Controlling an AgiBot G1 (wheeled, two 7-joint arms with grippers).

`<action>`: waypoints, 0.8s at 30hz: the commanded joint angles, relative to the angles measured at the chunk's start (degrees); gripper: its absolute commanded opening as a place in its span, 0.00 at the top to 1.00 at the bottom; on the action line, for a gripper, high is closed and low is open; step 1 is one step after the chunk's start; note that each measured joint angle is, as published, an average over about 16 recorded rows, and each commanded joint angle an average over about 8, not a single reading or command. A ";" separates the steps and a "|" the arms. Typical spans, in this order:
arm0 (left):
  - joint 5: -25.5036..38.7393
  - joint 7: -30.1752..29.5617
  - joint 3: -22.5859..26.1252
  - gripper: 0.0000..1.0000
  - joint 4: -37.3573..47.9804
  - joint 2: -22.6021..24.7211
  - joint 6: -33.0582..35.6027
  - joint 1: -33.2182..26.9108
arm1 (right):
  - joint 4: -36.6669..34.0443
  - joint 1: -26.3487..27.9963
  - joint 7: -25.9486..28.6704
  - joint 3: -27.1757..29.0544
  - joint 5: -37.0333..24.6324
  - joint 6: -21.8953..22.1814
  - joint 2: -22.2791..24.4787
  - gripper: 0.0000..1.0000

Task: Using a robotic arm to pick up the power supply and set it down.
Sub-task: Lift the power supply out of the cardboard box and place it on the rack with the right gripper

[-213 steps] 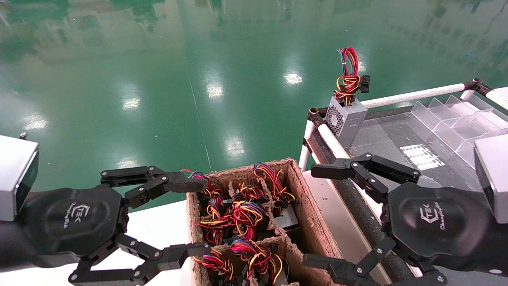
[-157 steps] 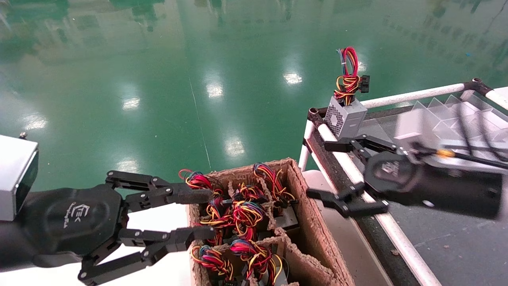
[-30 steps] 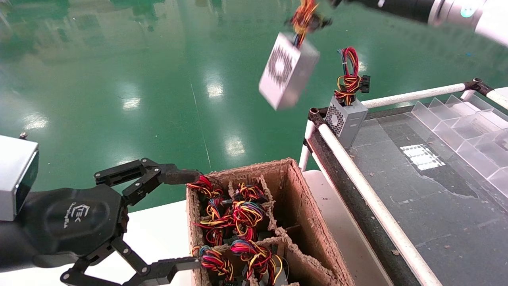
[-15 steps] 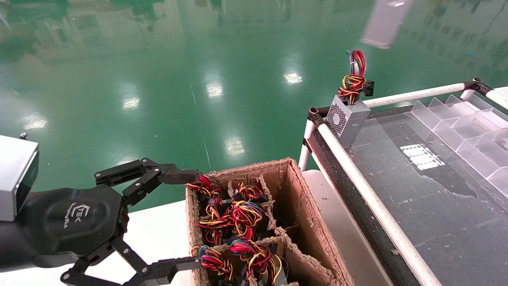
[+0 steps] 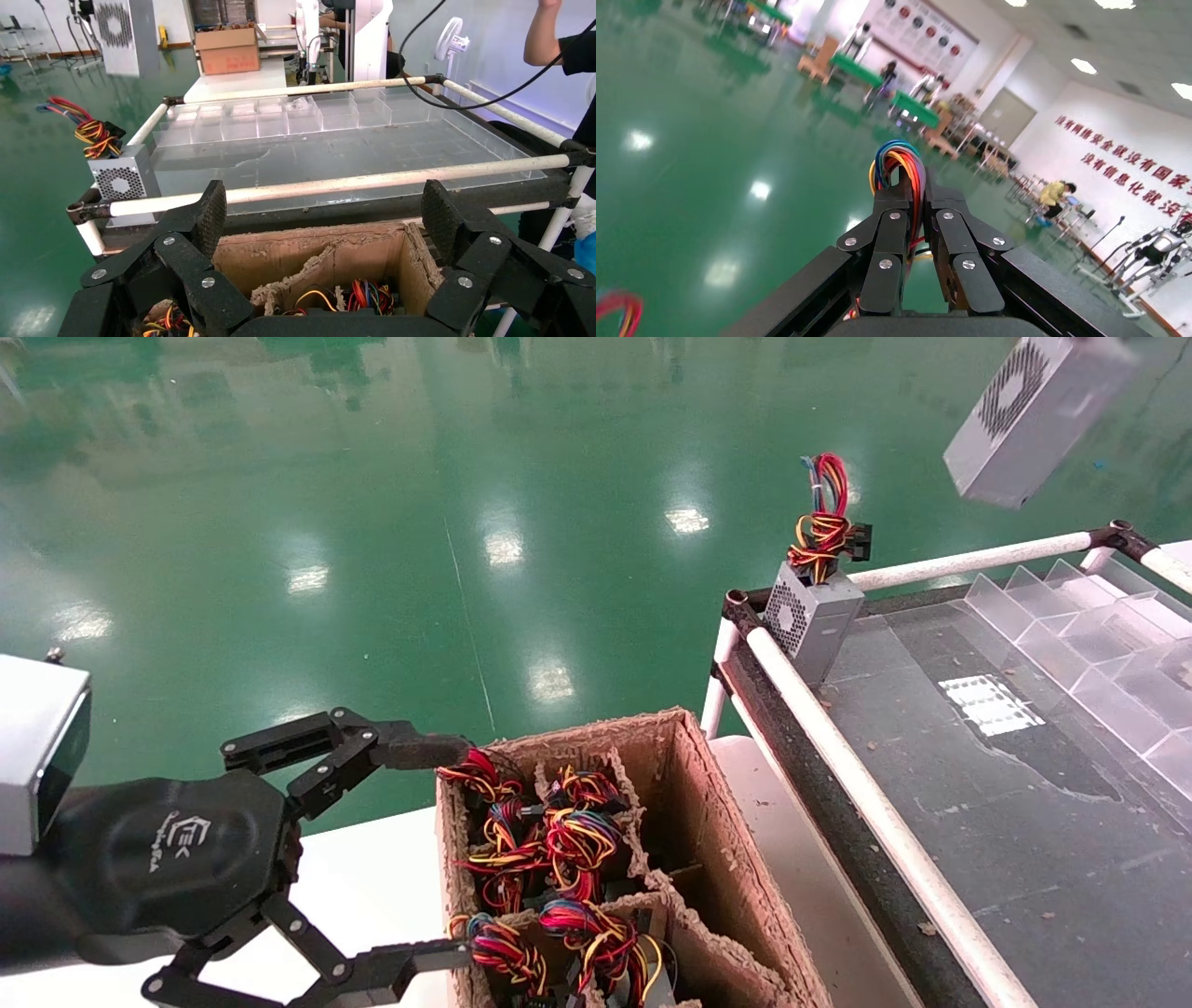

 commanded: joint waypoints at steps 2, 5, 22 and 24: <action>-0.01 0.00 0.01 0.00 0.00 0.00 0.00 0.00 | -0.34 -1.08 -0.53 -0.57 -0.83 -1.09 1.30 1.00; -0.01 0.01 0.02 0.00 0.00 -0.01 -0.01 0.00 | -0.87 -2.40 -0.46 -0.90 -1.29 -0.95 1.95 1.00; -0.04 0.03 0.06 0.00 0.00 -0.02 -0.02 -0.01 | -0.85 -11.06 1.39 -2.41 -3.74 -4.53 0.17 1.00; -0.04 0.03 0.06 0.00 0.00 -0.03 -0.03 -0.02 | -0.61 -11.79 1.27 -2.61 -4.06 -4.72 -0.55 1.00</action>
